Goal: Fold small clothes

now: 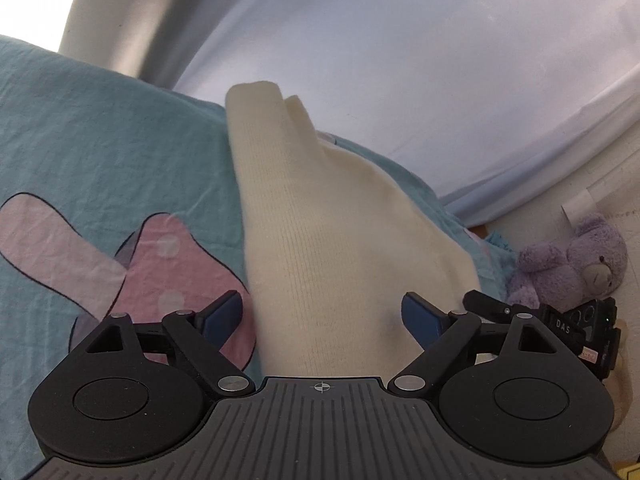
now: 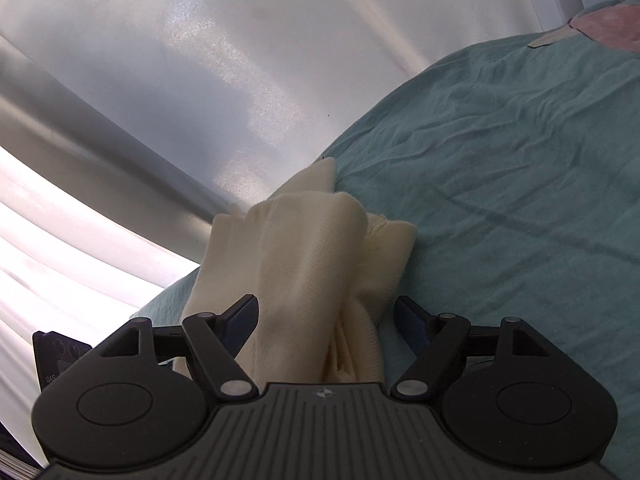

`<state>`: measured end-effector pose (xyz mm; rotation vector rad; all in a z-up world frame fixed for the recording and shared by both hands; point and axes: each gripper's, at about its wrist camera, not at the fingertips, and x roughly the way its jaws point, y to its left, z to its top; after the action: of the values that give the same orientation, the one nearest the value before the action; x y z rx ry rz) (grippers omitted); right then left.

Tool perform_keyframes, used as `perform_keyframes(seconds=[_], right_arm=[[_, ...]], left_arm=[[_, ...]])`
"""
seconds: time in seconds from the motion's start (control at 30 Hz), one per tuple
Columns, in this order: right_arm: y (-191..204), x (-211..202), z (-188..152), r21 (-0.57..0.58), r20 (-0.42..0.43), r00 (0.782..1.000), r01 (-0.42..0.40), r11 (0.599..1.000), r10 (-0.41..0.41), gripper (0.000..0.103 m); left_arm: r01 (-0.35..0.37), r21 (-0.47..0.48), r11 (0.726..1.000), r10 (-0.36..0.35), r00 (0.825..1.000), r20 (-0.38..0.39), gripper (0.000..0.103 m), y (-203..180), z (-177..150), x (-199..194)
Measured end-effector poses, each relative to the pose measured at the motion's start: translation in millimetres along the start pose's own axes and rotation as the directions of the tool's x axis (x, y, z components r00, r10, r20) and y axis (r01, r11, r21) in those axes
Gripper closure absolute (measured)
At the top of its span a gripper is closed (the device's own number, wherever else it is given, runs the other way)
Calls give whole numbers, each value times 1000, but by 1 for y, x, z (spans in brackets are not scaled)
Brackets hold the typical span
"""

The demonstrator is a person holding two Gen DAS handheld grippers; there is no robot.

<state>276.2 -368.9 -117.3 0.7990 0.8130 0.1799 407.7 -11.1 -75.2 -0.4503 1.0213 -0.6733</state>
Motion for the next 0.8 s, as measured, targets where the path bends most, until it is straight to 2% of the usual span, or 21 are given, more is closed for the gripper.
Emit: perform_keyframes(seconds=[0.2,0.3,0.4,0.53,0.6,0.67,0.7,0.77,0.8], right_arm=[[-3,6,3,29,-2,999,-54,998,54,27],[-2,8,3,53,-12,996,-92,994,93,54],[-2,12,2,61,-20,994,-102,993,103,53],[12,22,4,24,-31,994,-103,994,103,36],[19,30,4,-4,-34,996,-87,996,86,36],[26,33,2,-40,-26,998,-54,998,53,50],[27,30,1,-61,-23,1000,-23,998,22,60],[30,26,-4,-70,-7,1000,-15,997,15,66],[33,24,-5,-71,-1,1000,-18,997,18,67]], left_arm=[[-3,33,999,2,1000,30,18,-6,-4,5],[-16,54,998,13,999,39,26,-5,-5,4],[-8,11,1000,7,999,54,29,0,-4,3],[-27,-4,1000,28,996,85,30,-4,-5,6],[-33,5,999,33,995,99,33,-6,-6,7],[-18,-14,1000,20,993,115,48,-3,-8,5],[-7,-28,1000,11,992,127,51,-1,-9,2],[2,-43,999,5,989,151,61,-1,-11,-4],[7,-44,999,0,987,162,62,-3,-11,-8]])
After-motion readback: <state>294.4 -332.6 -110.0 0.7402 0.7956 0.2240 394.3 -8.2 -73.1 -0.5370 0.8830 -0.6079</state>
